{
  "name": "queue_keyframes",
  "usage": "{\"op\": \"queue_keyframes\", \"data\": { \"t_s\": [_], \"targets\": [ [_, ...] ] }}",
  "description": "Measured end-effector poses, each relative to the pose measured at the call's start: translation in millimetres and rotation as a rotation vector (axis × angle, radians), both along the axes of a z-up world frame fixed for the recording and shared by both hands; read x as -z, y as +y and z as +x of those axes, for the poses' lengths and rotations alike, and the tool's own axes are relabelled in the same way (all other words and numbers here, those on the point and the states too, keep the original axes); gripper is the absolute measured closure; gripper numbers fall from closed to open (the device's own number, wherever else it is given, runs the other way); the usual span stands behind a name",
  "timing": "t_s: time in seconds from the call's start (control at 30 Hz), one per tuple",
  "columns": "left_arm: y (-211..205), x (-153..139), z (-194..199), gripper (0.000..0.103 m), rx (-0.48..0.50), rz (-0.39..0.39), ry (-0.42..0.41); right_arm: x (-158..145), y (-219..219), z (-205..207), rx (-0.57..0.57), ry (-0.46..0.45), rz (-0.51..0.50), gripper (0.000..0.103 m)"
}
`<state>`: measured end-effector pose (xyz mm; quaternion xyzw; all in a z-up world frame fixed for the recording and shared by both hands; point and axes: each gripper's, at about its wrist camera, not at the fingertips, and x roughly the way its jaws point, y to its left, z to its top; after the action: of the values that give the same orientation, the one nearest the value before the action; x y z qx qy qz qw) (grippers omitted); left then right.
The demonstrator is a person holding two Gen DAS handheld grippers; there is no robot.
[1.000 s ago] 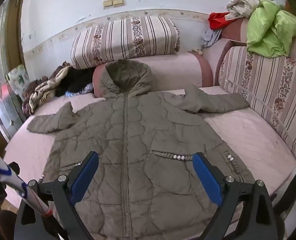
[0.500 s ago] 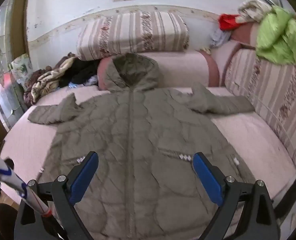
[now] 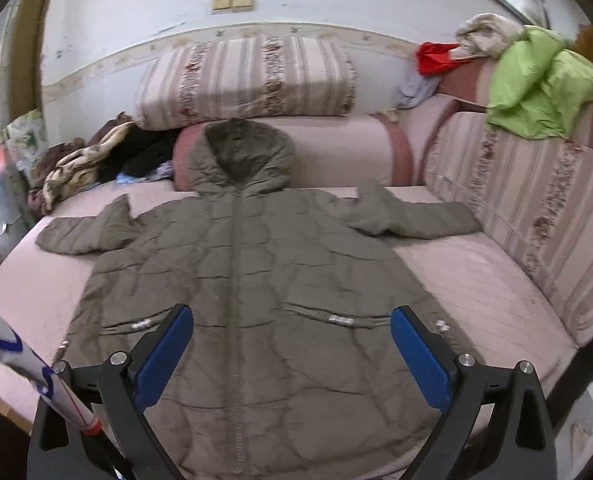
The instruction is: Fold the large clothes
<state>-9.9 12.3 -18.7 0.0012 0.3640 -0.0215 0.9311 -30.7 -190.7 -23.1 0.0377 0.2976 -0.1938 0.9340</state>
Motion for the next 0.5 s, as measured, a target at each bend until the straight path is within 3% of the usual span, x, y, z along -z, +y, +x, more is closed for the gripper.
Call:
{"op": "queue_keyframes", "data": {
  "t_s": [0.23,0.5],
  "targets": [
    [-4.9,-18.0,-11.6,0.007,0.008,0.006,-0.048,-12.3,3.3,-17.2,0.07,-0.046,-0.099,0.0],
    [-9.4,-20.6,-19.7,0.007,0.007,0.033,-0.051,-4.0,-3.1,-22.4,0.05,0.004,-0.033,0.0]
  ]
}}
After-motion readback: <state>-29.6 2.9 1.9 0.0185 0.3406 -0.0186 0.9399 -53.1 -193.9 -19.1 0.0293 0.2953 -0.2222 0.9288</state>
